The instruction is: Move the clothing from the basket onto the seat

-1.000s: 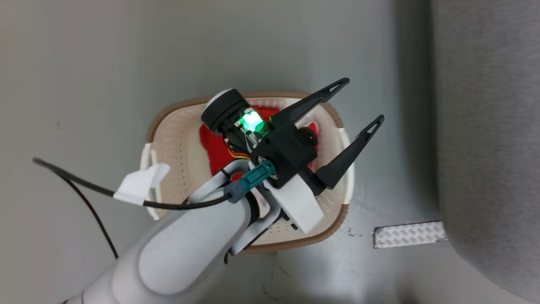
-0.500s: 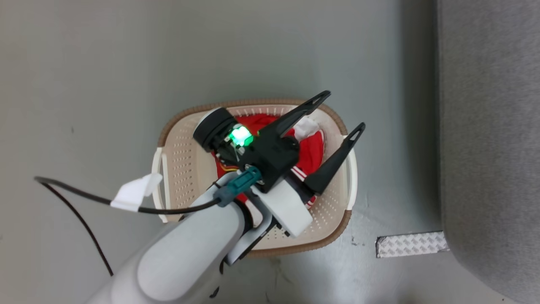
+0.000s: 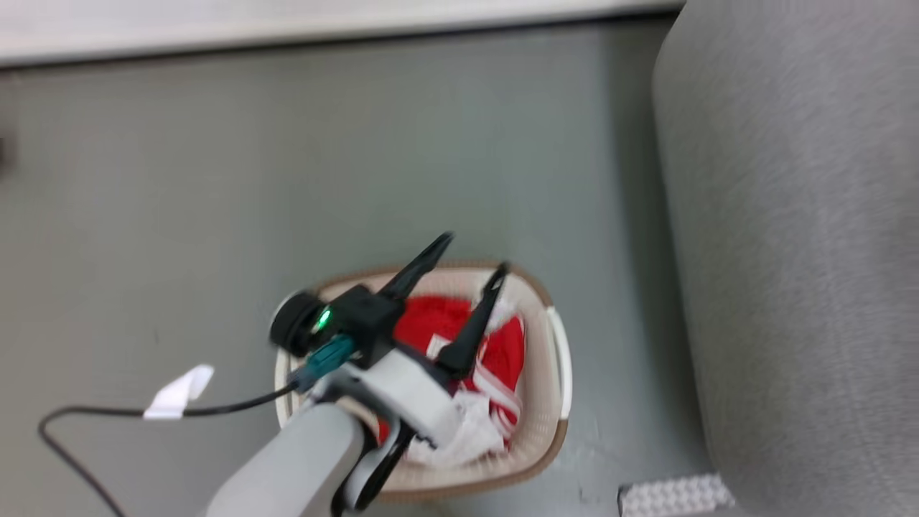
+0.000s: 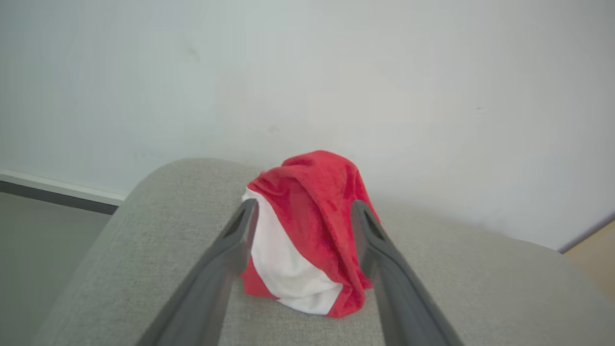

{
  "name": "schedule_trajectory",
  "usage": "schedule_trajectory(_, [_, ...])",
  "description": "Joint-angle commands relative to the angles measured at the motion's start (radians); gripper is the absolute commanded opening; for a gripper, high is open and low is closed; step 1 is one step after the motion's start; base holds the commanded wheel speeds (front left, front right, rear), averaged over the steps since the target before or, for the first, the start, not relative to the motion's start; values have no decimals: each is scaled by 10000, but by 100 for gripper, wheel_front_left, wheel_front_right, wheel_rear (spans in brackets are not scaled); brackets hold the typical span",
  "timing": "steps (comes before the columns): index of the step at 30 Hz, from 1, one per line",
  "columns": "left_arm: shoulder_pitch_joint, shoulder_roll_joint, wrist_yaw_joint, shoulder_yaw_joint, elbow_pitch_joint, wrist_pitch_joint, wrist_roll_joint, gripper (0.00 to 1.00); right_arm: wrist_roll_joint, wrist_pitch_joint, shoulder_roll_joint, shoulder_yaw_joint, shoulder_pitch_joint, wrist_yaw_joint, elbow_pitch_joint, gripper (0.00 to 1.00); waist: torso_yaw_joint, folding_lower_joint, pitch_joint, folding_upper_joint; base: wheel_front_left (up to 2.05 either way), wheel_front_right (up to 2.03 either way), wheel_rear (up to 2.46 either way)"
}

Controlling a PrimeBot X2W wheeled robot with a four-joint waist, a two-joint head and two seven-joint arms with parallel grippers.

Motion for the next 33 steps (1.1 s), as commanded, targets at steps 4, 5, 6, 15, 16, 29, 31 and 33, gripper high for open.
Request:
schedule_trajectory(4, [911,87,324,365,304,-479,-509,100,-235,-37,510,-564,1625,-25,-1639,100,-70,3,-1821,0,0,0,0])
schedule_trajectory(5, [1132,63,432,460,367,-569,-621,100,-382,-26,670,-680,2045,-25,-2040,100,-40,3,-2084,0,0,0,0])
schedule_trajectory(6, [1348,39,532,588,425,-650,-721,100,-463,-26,922,-841,2459,-25,-2410,100,-2,3,-2321,0,0,0,0])
schedule_trajectory(15, [3155,275,1433,1557,709,-1180,-1209,100,-1215,-25,3036,-1269,5489,-25,-4622,100,432,3,-3826,0,0,0,0])
schedule_trajectory(16, [3336,308,1530,1687,727,-1215,-1208,100,-1286,-25,3268,-1297,5726,-25,-4747,100,488,3,-3935,0,0,0,0])
schedule_trajectory(29, [5375,32,1608,3374,736,-1288,-320,100,-2019,-26,5272,-914,7793,-25,-4825,100,986,3,-5129,0,0,0,0])
schedule_trajectory(31, [5689,-86,1486,3646,737,-1286,-157,100,-2078,-26,5446,-887,7989,-25,-4730,100,1022,3,-5264,0,0,0,0])
schedule_trajectory(33, [5955,-202,1365,3914,751,-1287,67,100,-2135,-26,5563,-845,8152,-25,-4627,100,1029,3,-5382,0,0,0,0])
